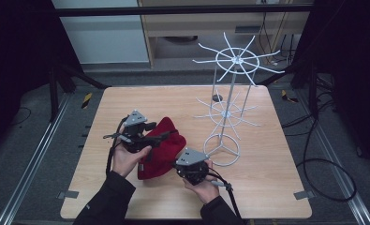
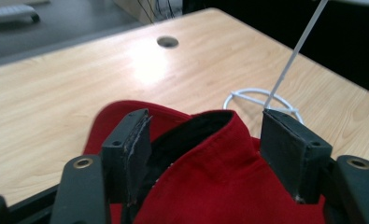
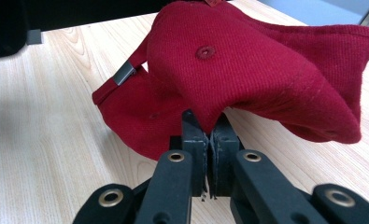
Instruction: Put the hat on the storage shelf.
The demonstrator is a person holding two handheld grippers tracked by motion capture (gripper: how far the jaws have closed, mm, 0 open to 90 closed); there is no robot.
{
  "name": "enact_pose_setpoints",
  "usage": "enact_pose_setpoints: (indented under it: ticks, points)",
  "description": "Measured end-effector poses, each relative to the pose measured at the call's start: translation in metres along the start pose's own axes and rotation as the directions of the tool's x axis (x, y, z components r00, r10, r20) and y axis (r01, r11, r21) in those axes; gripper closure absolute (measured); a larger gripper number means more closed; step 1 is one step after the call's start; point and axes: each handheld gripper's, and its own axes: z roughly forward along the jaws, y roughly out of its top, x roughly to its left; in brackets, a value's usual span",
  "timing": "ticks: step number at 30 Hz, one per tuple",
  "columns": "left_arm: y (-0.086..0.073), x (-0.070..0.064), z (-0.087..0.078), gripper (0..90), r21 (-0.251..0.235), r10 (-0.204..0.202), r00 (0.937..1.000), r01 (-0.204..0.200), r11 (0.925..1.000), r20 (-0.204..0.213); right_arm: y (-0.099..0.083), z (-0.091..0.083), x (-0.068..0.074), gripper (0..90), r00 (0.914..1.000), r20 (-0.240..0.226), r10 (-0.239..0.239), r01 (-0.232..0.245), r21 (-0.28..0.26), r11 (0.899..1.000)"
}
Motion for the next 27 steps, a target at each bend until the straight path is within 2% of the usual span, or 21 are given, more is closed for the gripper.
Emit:
enact_pose_setpoints:
  ticks: [3, 9, 10, 11, 12, 13, 14, 15, 16, 18, 19, 20, 21, 27]
  points:
    - [-0.001, -0.001, 0.009, 33.3, 0.015, -0.008, 0.9998, 0.008, 0.9999, 0.017, -0.001, 0.001, 0.0, 87.9, 1.0, -0.008, 0.004, -0.004, -0.004, 1.0]
    - [-0.004, -0.002, 0.028, 33.7, 0.068, -0.019, 0.9997, 0.018, 0.9975, 0.016, -0.003, 0.001, 0.001, 87.9, 0.9997, -0.026, 0.001, -0.002, -0.008, 1.0]
    - [-0.006, -0.002, 0.032, 38.3, 0.09, -0.028, 0.999, 0.025, 0.9956, 0.034, -0.003, 0.001, 0.001, 87.9, 0.9996, -0.029, 0.0, -0.001, -0.006, 1.0]
    - [-0.006, -0.002, 0.032, 40.5, 0.09, -0.028, 0.999, 0.025, 0.9956, 0.034, -0.003, 0.001, 0.001, 87.9, 0.9996, -0.029, 0.0, -0.001, -0.006, 1.0]
    - [-0.008, -0.001, 0.035, 47.2, 0.128, -0.065, 0.9955, 0.055, 0.9902, 0.07, -0.003, 0.001, 0.001, 87.9, 0.9996, -0.029, -0.003, 0.003, -0.005, 1.0]
    - [-0.008, -0.001, 0.035, 52.2, 0.128, -0.065, 0.9955, 0.055, 0.9902, 0.07, -0.003, 0.001, 0.001, 87.9, 0.9995, -0.03, -0.004, 0.004, -0.005, 1.0]
    - [-0.009, -0.001, 0.037, 52.2, 0.151, -0.085, 0.9927, 0.072, 0.9859, 0.085, -0.003, 0.001, 0.001, 87.9, 0.9995, -0.03, -0.004, 0.004, -0.005, 1.0]
    - [-0.011, -0.001, 0.037, 66.5, 0.178, -0.077, 0.9951, 0.065, 0.9819, 0.062, -0.003, 0.001, 0.0, 87.9, 0.9995, -0.031, -0.002, 0.002, -0.003, 1.0]
    - [-0.011, 0.0, 0.037, 71.7, 0.18, -0.084, 0.9939, 0.071, 0.9811, 0.071, -0.003, 0.0, 0.0, 87.9, 0.9995, -0.032, 0.001, -0.001, -0.002, 1.0]
    - [-0.012, 0.001, 0.035, 83.6, 0.178, -0.094, 0.9921, 0.078, 0.981, 0.084, -0.004, 0.0, 0.0, 87.9, 0.9994, -0.034, 0.002, -0.002, -0.001, 1.0]
    - [-0.011, 0.002, 0.031, 86.1, 0.167, -0.088, 0.991, 0.071, 0.9834, 0.1, -0.004, 0.0, -0.001, 87.9, 0.9994, -0.035, 0.0, 0.0, -0.003, 1.0]
    - [-0.011, 0.002, 0.031, 87.0, 0.167, -0.088, 0.991, 0.071, 0.9834, 0.1, -0.004, 0.0, -0.001, 87.9, 0.9994, -0.035, 0.0, 0.0, -0.003, 1.0]
    - [-0.009, 0.001, 0.026, 87.5, 0.154, -0.069, 0.9931, 0.054, 0.9865, 0.094, -0.005, 0.0, -0.001, 87.9, 0.9993, -0.036, 0.008, -0.008, -0.004, 1.0]
    - [-0.003, 0.002, -0.006, 88.1, 0.053, -0.058, 0.9957, 0.055, 0.9971, 0.072, -0.006, -0.005, -0.006, 87.9, 0.9996, -0.016, 0.023, -0.024, -0.007, 1.0]
